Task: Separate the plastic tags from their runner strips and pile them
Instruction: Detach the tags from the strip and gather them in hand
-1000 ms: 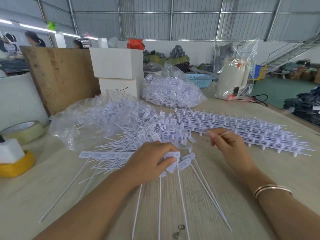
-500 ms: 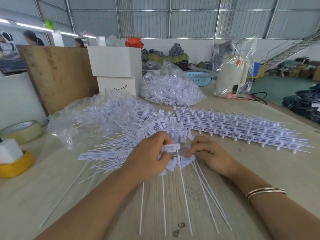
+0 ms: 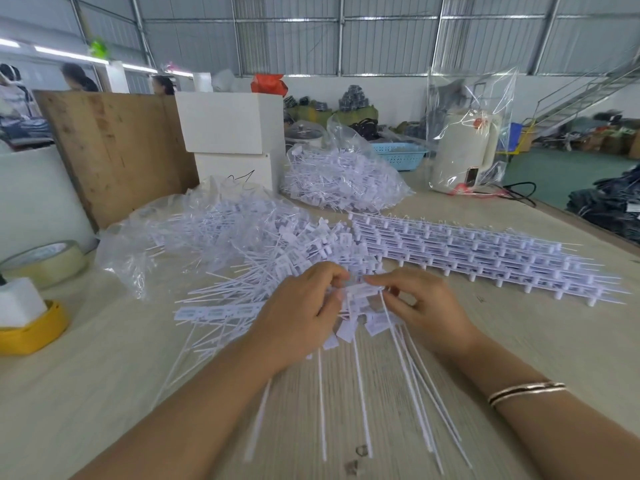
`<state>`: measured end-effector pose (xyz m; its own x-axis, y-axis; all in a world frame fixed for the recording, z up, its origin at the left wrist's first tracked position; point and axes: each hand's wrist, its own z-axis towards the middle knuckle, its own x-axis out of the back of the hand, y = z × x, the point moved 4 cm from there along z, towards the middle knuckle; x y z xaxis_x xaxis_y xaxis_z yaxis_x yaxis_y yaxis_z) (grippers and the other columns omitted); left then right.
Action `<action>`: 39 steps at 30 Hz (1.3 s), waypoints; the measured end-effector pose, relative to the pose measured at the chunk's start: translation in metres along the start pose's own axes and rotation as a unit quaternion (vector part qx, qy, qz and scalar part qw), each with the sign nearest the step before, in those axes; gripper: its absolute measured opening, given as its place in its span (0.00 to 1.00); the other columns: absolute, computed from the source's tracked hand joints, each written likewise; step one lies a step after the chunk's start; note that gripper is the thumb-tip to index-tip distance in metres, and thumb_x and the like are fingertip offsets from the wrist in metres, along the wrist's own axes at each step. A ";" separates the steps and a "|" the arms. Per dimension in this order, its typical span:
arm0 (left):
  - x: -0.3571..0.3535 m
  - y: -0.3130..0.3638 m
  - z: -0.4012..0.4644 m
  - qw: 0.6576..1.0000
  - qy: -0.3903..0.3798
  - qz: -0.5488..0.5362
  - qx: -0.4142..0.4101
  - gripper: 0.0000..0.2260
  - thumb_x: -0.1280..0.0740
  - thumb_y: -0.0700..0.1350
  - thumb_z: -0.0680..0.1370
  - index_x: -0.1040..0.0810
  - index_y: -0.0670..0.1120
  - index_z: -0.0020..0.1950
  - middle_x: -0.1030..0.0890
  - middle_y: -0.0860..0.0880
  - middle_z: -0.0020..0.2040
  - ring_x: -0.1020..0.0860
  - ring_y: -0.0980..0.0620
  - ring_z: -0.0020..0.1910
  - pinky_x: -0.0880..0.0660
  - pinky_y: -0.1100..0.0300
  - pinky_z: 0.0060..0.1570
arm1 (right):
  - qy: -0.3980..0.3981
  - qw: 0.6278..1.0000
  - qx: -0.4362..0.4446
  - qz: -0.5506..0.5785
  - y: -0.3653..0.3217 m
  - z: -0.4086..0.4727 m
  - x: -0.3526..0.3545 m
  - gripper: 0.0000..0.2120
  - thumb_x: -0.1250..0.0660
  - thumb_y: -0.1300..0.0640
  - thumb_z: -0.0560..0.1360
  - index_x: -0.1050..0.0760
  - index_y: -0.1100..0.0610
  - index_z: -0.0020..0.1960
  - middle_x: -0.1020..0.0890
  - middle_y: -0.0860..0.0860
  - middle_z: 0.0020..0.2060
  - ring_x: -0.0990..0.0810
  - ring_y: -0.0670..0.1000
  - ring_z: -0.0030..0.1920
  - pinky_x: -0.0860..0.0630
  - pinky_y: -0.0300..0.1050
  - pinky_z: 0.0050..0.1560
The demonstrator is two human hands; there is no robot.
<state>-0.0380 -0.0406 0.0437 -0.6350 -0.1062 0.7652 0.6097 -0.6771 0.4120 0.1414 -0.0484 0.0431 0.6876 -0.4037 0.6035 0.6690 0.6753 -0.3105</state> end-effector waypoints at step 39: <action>0.007 -0.012 0.002 0.999 -0.004 0.054 -0.007 0.17 0.37 0.55 0.78 0.28 0.58 0.67 0.30 0.58 0.46 0.25 0.55 0.41 0.30 0.61 0.42 | -0.143 0.990 -0.017 -0.015 0.028 -0.001 -0.010 0.28 0.43 0.82 0.61 0.17 0.61 0.51 0.24 0.52 0.40 0.25 0.51 0.42 0.28 0.47 0.42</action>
<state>-0.0492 -0.0317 0.0450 -0.5620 -0.1735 0.8088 0.6678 -0.6721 0.3199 0.1534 -0.0265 0.0272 0.5630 -0.2289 0.7941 0.7000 0.6430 -0.3108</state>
